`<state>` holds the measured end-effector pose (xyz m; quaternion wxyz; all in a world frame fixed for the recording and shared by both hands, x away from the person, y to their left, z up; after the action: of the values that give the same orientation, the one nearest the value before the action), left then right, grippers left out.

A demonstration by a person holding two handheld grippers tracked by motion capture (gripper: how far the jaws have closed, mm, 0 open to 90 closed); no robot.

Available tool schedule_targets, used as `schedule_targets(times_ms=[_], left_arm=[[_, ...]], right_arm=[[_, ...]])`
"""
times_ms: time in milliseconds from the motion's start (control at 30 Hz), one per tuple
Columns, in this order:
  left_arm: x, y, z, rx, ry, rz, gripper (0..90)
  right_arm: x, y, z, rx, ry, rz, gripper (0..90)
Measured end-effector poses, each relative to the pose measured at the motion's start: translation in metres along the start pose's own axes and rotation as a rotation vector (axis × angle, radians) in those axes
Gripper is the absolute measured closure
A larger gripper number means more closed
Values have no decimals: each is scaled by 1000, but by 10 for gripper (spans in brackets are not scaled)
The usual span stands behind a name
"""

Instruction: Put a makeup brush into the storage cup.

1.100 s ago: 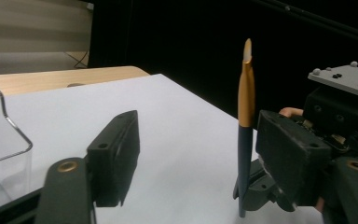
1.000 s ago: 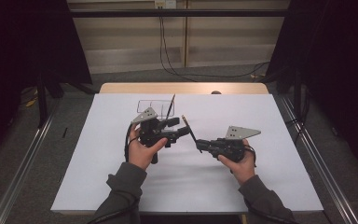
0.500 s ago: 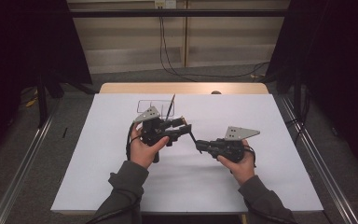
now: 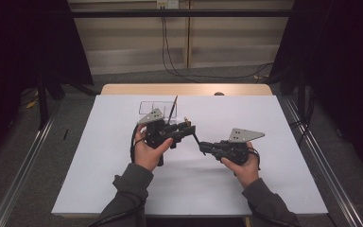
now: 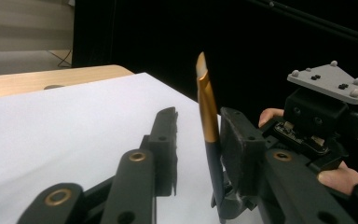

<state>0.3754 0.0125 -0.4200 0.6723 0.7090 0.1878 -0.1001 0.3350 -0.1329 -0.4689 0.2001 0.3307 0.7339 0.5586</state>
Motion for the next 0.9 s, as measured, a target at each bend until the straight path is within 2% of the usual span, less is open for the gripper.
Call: schedule_targets(times_ms=[200,400,500,633,900], left_arm=[[-3,0,2,6,-11,-10,788],[-7,2,6,-1,-34,-18,827],[-9,3,8,9,-40,-6,833],[-8,2,8,8,-38,-14,835],[-10,4,13,8,-38,3,833]], right_arm=[[-1,0,0,2,-5,2,851],[1,-1,2,5,-2,4,850],[3,-1,4,7,-3,7,849],[2,-2,4,9,-9,11,848],[6,-1,7,9,5,27,842]])
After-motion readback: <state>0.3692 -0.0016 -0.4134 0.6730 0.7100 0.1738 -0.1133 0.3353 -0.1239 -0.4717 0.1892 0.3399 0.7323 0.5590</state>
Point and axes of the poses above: each handheld gripper's, and its own axes: z roughly forward along the jaws, y roughly out of its top, x roughly to its left, the point moved 7 cm from there along z, roughly forward along the jaws, and after that the axes turned 15 degrees about -y, right-handed, at the moved point
